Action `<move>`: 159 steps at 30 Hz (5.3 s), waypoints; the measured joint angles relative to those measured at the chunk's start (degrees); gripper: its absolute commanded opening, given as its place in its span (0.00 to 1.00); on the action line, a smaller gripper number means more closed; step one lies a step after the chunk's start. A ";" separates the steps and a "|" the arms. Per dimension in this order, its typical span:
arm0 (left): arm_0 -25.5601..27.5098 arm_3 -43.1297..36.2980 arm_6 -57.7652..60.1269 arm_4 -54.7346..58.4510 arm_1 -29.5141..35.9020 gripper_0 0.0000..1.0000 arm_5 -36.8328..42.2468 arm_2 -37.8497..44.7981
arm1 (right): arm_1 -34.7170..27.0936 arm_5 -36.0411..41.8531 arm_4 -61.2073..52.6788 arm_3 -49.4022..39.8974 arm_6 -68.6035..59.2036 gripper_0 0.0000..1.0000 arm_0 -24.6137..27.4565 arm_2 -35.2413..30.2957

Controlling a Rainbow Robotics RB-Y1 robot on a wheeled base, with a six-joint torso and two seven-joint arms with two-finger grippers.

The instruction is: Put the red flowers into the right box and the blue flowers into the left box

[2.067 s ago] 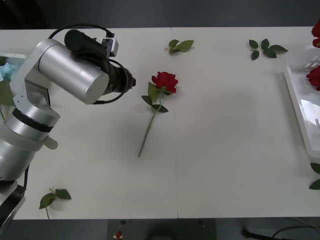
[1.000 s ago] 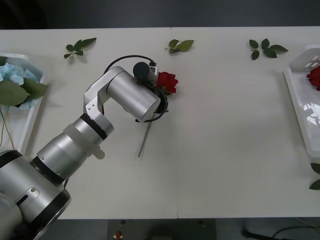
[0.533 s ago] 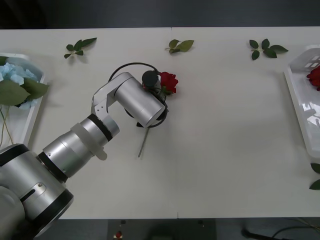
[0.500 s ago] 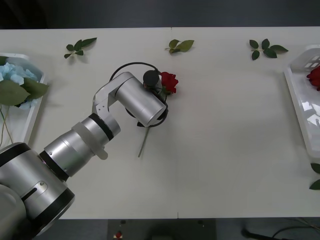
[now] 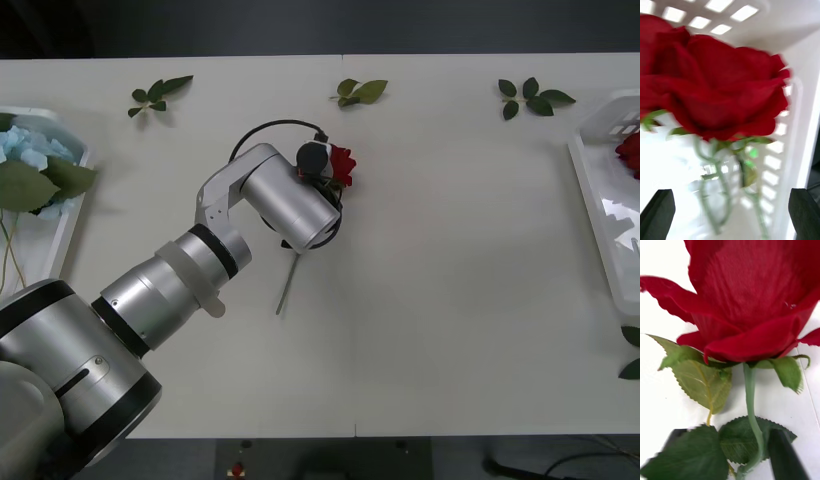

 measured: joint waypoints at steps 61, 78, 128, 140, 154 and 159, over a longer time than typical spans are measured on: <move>21.80 -40.42 -20.86 71.95 15.60 0.00 -6.02 31.16 | -3.81 -7.99 -67.94 -73.74 33.77 1.00 45.09 -38.21; 21.81 -40.43 -20.97 84.97 15.60 0.00 -6.01 33.74 | 10.17 -4.68 -75.68 -73.73 48.59 1.00 46.64 -38.22; 21.81 -40.48 -21.44 85.81 15.60 0.00 -5.01 33.73 | 30.40 -15.50 -67.44 -65.82 48.56 0.00 37.39 -28.68; 21.81 -40.48 -21.45 85.81 15.60 1.00 -5.00 33.73 | 30.40 -15.49 -67.44 -65.82 48.27 0.00 37.39 -28.68; 21.81 -40.48 -21.45 85.81 15.60 1.00 -5.00 33.73 | 30.31 -15.49 -67.45 -65.82 47.35 0.00 37.39 -28.69; 21.81 -40.48 -21.45 85.81 15.55 1.00 -5.00 33.63 | 30.08 -15.49 -67.84 -65.82 47.35 0.00 37.39 -28.69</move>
